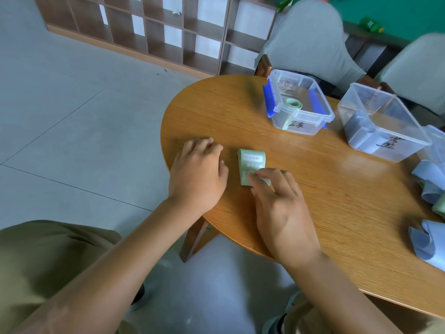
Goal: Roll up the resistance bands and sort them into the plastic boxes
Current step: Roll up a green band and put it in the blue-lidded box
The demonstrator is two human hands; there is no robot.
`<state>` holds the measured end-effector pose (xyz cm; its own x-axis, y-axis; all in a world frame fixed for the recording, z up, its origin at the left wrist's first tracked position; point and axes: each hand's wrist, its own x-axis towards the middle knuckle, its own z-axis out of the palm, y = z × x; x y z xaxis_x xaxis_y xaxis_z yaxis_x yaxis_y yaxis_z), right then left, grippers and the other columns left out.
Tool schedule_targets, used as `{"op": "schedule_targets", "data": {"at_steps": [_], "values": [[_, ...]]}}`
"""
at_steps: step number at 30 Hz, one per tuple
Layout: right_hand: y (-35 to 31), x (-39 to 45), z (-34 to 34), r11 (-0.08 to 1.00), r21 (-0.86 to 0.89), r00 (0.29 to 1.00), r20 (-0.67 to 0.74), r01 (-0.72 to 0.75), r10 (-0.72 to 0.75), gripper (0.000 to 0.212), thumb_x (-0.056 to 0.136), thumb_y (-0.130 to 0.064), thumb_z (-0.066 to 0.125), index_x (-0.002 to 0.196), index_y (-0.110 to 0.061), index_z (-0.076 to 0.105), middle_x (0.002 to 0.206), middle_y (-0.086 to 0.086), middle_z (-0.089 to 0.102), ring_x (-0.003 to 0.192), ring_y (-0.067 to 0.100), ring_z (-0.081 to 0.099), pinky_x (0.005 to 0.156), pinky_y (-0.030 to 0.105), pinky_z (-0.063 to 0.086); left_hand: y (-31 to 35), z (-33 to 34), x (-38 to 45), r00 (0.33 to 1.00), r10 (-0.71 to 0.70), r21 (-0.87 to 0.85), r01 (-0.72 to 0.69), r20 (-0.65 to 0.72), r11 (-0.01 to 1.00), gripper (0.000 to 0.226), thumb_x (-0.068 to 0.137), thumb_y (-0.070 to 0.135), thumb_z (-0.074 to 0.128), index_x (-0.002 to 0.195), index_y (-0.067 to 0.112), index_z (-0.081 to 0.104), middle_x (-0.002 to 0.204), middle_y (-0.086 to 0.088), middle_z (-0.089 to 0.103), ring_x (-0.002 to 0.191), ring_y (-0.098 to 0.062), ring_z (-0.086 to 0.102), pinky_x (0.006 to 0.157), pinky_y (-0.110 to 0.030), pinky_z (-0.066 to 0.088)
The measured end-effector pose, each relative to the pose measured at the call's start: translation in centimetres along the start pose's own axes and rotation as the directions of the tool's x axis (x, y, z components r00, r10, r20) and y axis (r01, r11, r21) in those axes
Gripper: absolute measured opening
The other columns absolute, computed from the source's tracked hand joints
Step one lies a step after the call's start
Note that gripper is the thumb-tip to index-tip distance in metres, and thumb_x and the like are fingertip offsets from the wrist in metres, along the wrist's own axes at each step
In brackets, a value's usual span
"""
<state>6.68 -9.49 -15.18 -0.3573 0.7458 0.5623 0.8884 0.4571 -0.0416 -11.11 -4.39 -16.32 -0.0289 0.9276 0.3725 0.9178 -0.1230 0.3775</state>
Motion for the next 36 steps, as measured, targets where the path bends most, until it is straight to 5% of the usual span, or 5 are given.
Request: {"op": "schedule_targets", "data": {"at_steps": [21,27,36], "values": [[0.6,2.4,0.5,0.982,0.160,0.985,0.151,-0.103,0.079,0.038,0.090,-0.004,0.063,0.127,-0.007,0.058,0.127,0.009,0.066,0.123,0.028,0.058,0.096,0.034,0.049,0.1,0.1,0.0,1.000,-0.009,0.014,0.009,0.001,1.000,0.040,0.094,0.028,0.051,0.129,0.014,0.065,0.138,-0.006,0.060,0.127,-0.027,0.050,0.099,-0.040,0.045],[1.1,3.7,1.5,0.978,0.156,0.964,0.246,-0.141,0.100,0.043,0.096,-0.008,0.058,0.138,-0.005,0.052,0.148,0.012,0.051,0.142,0.024,0.042,0.117,0.035,0.035,0.0,0.1,0.0,1.000,-0.003,0.020,0.003,-0.004,1.000,0.039,0.095,0.029,0.050,0.127,0.014,0.066,0.137,-0.006,0.061,0.127,-0.027,0.050,0.099,-0.040,0.045],[2.8,6.2,3.4,0.966,0.204,0.941,0.328,-0.156,0.082,0.048,0.099,-0.012,0.051,0.147,-0.007,0.045,0.160,0.009,0.036,0.151,0.022,0.024,0.122,0.040,0.025,-0.1,0.2,0.0,1.000,0.009,0.013,-0.009,-0.018,1.000,0.038,0.093,0.028,0.048,0.122,0.013,0.068,0.133,-0.008,0.063,0.124,-0.027,0.052,0.098,-0.040,0.045]]}}
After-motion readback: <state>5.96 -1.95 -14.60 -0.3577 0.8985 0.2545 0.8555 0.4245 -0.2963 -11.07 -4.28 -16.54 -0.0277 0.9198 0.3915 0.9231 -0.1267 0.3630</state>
